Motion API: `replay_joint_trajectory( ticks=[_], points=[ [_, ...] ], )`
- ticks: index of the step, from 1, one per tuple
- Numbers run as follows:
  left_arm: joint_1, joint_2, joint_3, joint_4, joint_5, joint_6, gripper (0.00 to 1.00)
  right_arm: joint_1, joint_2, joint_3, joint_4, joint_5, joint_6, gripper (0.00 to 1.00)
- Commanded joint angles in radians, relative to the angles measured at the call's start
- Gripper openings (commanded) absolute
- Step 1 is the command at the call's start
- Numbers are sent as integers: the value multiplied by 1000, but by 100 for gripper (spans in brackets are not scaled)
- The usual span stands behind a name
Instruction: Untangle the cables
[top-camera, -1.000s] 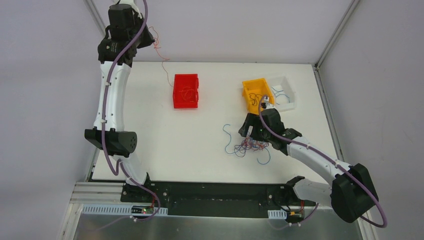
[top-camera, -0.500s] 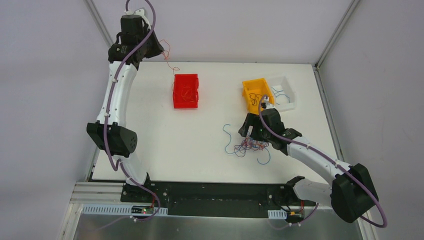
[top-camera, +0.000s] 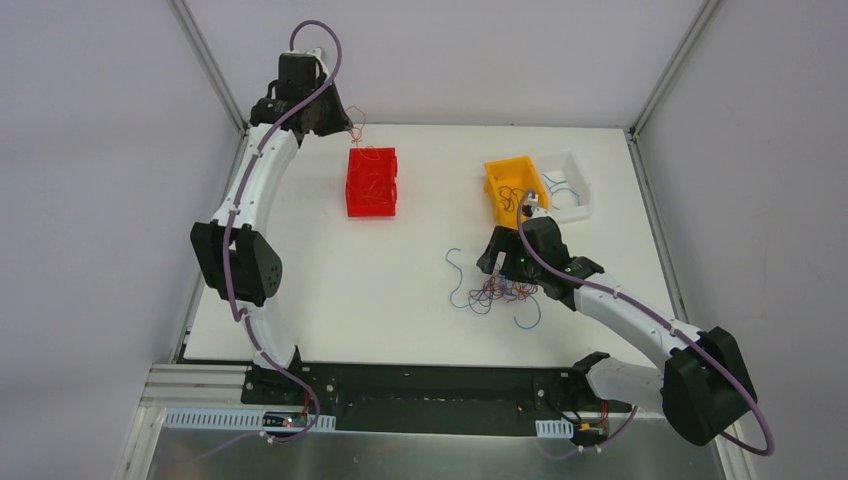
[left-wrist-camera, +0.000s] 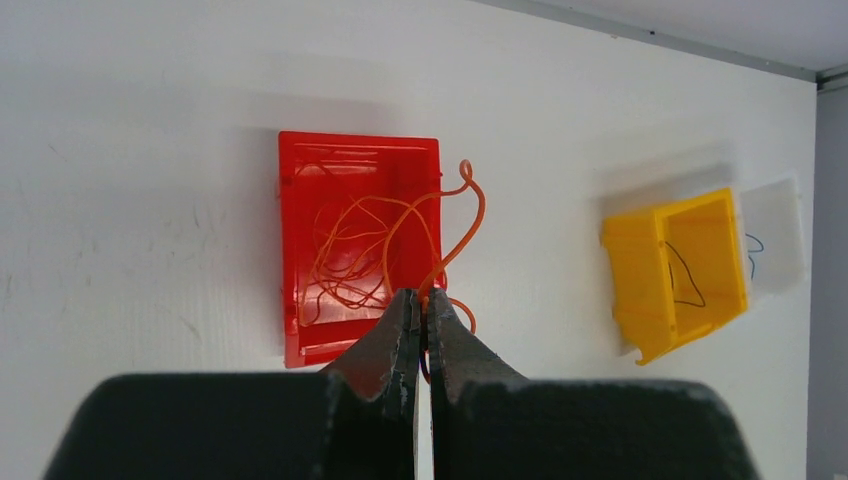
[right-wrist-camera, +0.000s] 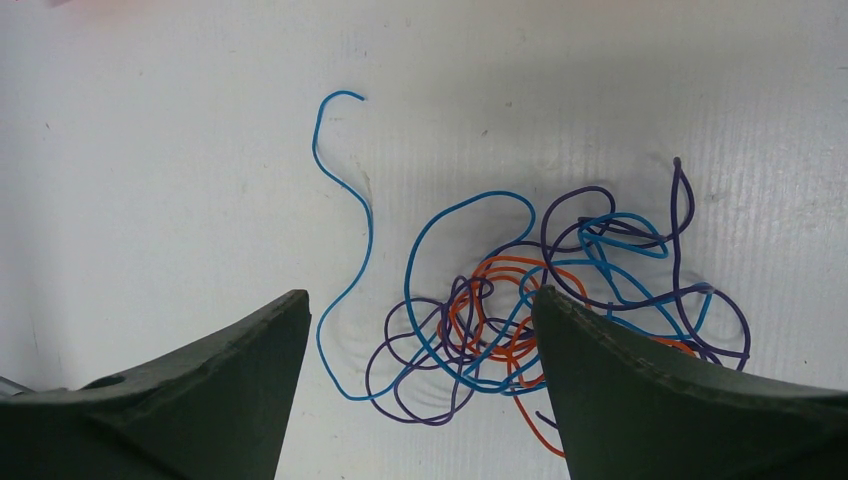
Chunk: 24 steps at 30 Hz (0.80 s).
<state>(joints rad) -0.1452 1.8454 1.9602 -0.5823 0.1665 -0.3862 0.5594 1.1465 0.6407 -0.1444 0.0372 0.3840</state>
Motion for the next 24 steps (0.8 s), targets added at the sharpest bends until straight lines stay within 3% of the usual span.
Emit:
replay_joint_trajectory(
  ticks=[1,24],
  points=[
    [-6,49,-27,35,-10,1,0,-6,-31,30,11,-5,-2,85],
    [-15,172,-225,93,-74,41,0,-6,-59,29,-3,4,-4,85]
  ],
)
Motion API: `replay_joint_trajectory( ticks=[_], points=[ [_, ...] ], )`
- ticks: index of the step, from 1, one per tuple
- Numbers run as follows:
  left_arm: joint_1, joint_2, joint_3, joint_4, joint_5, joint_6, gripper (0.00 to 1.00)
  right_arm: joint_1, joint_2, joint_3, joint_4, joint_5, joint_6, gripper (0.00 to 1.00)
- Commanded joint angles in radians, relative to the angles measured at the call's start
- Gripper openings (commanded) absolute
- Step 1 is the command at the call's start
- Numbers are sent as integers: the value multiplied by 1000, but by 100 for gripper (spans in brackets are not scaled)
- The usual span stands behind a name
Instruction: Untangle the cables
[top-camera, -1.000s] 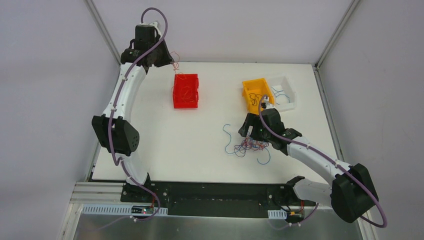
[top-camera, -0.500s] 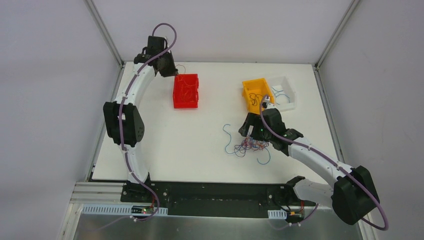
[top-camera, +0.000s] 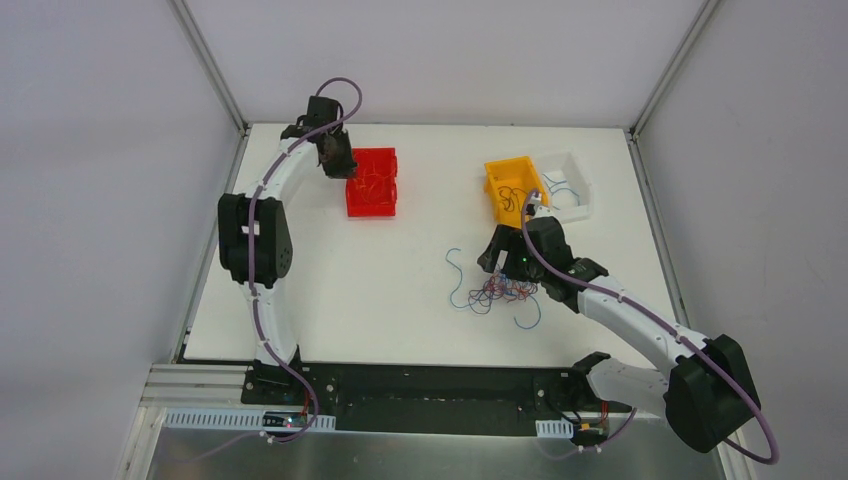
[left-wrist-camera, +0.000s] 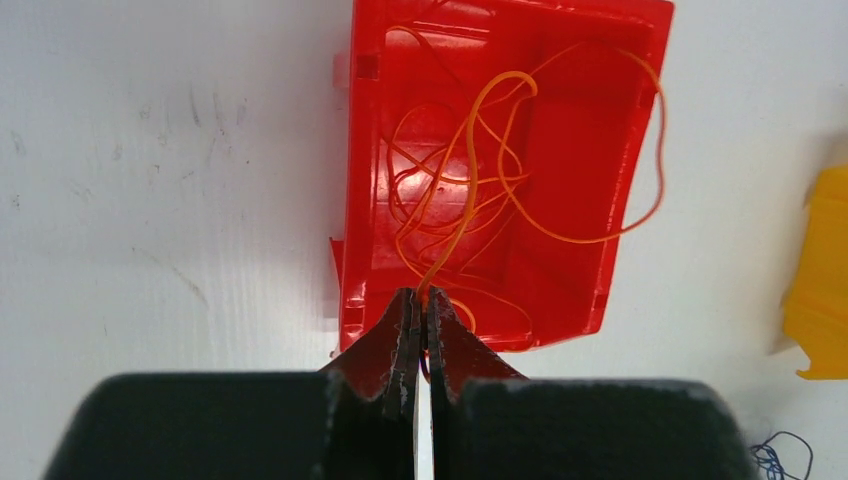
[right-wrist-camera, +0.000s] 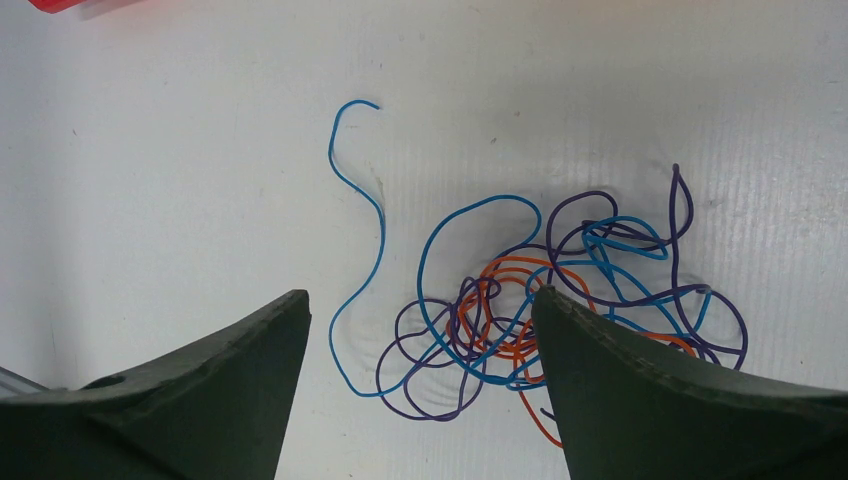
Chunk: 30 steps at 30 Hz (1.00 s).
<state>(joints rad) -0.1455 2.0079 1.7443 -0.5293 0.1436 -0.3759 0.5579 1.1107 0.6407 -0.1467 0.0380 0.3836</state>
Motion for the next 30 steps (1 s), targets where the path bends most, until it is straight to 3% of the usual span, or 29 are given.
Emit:
replay_joint_trajectory(
  ticks=[1,20,26,30],
  points=[
    [-18,14,-9,40,-59,35,0,-5,-23,29,0,5,-4,85],
    [-90,182,95,-12,-138,96,0,-7,-35,17,0,10,-3,85],
    [-89,106,115,-28,-182,132,38,-9,-31,17,0,13,-3,85],
    [-91,16,115,-33,-166,141,50,-9,-14,30,-26,48,17,86]
  ],
)
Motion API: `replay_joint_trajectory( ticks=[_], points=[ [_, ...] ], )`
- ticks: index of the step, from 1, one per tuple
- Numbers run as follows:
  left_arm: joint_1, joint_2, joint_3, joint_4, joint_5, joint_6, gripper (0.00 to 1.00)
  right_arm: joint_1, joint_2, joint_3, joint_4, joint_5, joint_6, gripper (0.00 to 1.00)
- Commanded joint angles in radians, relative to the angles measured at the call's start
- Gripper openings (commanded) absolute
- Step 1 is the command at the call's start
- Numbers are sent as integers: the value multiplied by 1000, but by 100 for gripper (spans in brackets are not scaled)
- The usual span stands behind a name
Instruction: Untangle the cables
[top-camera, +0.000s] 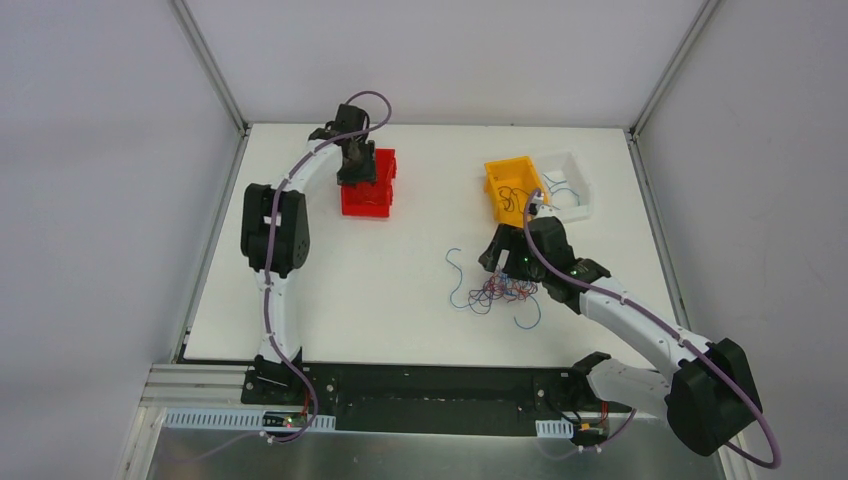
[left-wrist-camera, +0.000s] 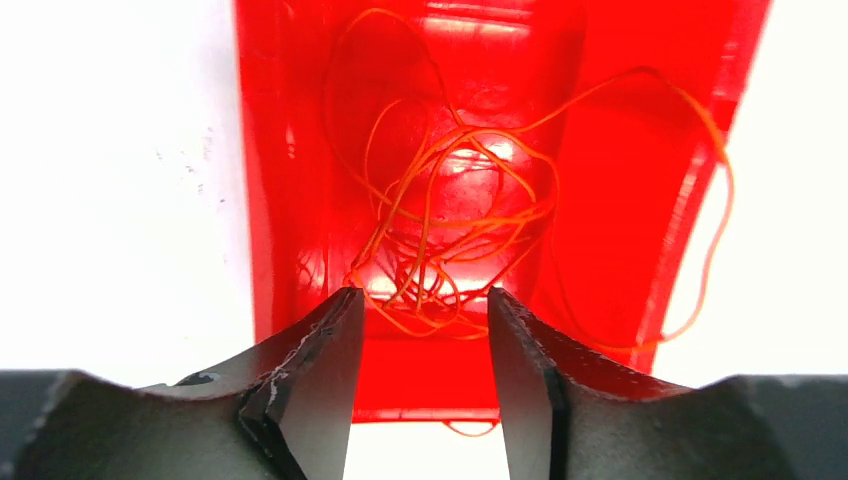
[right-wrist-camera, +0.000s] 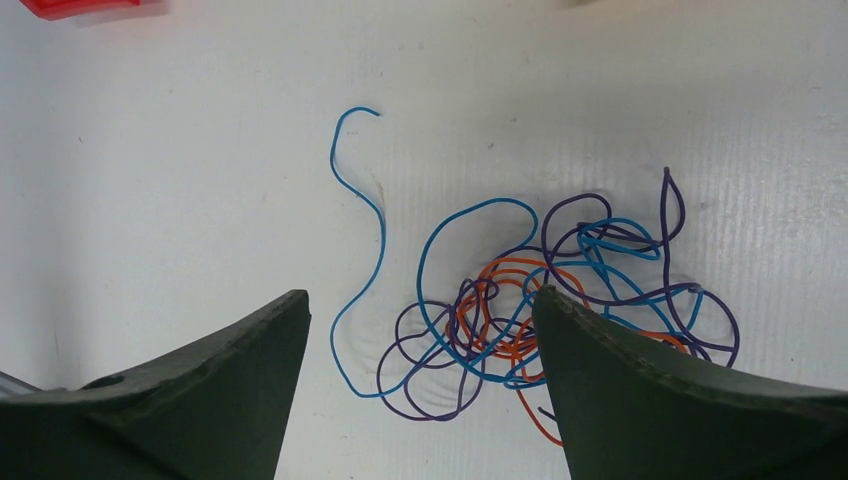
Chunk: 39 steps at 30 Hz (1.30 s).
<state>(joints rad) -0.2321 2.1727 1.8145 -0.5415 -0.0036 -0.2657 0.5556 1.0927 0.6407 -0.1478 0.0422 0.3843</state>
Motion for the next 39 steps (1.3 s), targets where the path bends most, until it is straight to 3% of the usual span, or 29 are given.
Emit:
replay_joint_trajectory(
  ticks=[1,6,11,14,17,22,25,31,34,39],
  points=[
    [-5,-172,43,-21,-14,31,52,-7,9,40,-45,70,25,86],
    [-24,-287,-7,-25,32,31,63,-7,32,102,-206,280,93,85],
    [-95,-423,-113,-19,66,52,70,-10,-3,74,-260,334,117,72],
    [-188,-474,-188,0,46,66,72,-12,-29,34,-231,272,111,61],
    [-275,-510,-298,72,90,68,72,-13,-32,-13,-139,132,61,60],
    [-346,-629,-613,395,246,-7,72,-11,-20,0,-90,29,26,62],
    [-367,-667,-769,569,343,-22,72,-12,-9,15,-84,6,6,58],
    [-401,-679,-830,659,412,23,72,-9,62,71,-119,-31,-32,34],
    [-403,-701,-855,711,421,45,71,-6,100,114,-168,-24,-35,34],
    [-403,-766,-966,834,371,87,70,0,40,124,-171,-15,-35,59]
  ],
)
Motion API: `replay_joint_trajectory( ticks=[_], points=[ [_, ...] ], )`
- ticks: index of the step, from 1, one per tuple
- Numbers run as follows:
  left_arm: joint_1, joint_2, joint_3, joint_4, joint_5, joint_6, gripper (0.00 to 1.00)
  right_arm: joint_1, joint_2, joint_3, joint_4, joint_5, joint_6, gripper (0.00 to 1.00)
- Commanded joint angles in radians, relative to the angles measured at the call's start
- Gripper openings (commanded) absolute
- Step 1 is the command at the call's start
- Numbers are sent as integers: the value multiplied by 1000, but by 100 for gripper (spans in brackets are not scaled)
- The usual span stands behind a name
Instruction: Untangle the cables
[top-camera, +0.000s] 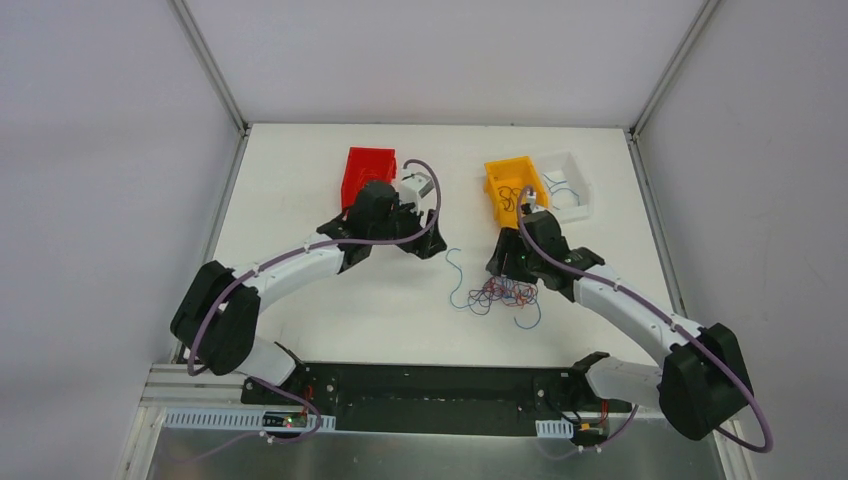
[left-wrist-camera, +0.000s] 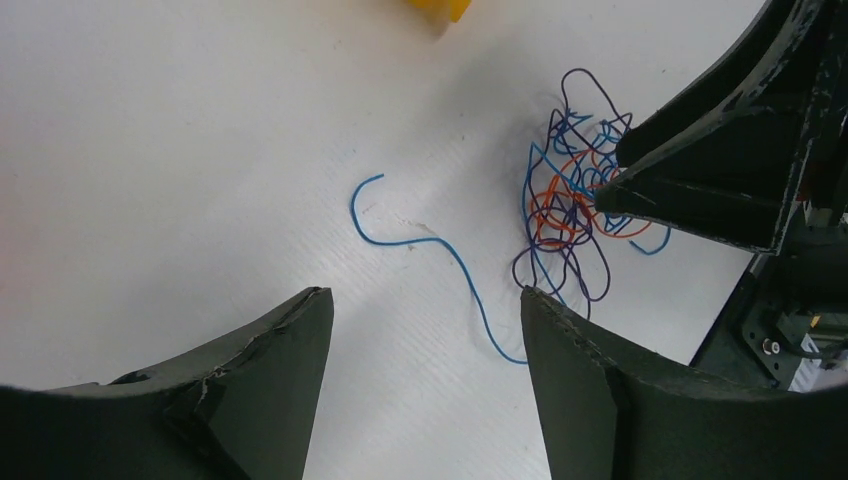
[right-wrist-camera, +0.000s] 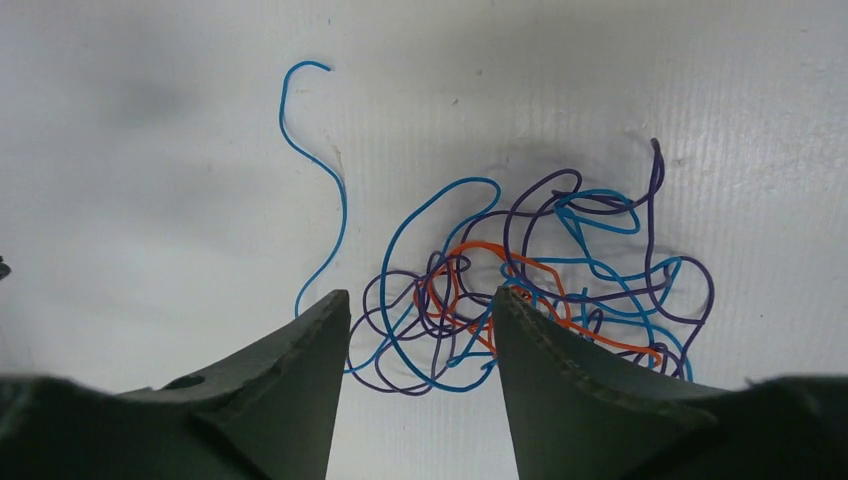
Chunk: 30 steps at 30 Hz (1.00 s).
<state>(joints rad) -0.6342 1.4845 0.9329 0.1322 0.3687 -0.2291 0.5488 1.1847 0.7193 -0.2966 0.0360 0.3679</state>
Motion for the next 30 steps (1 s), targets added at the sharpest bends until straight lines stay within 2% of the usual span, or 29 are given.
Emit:
replay_joint_trajectory(
  ticks=[1,9,13,16,18,21,22,30],
  points=[
    [-1,-96,-118,193,-21,58,70,10,-61,50,-32,-10,-30,60],
    [-1,-229,-294,350,-91,87,72,54,-19,123,-145,18,-153,59],
    [-1,-262,-324,362,-102,70,72,75,66,161,-182,32,-163,59],
    [-1,-272,-340,375,-111,63,72,104,149,201,-223,106,-153,56],
    [-1,-277,-342,376,-117,66,72,118,188,221,-240,157,-146,46],
    [-1,-288,-347,375,-133,71,71,140,206,248,-241,141,-161,9],
    [-1,-290,-348,372,-141,72,71,148,208,259,-242,137,-163,2],
    [-2,-321,-360,366,-168,80,70,184,152,364,-255,37,-158,0]
  ],
)
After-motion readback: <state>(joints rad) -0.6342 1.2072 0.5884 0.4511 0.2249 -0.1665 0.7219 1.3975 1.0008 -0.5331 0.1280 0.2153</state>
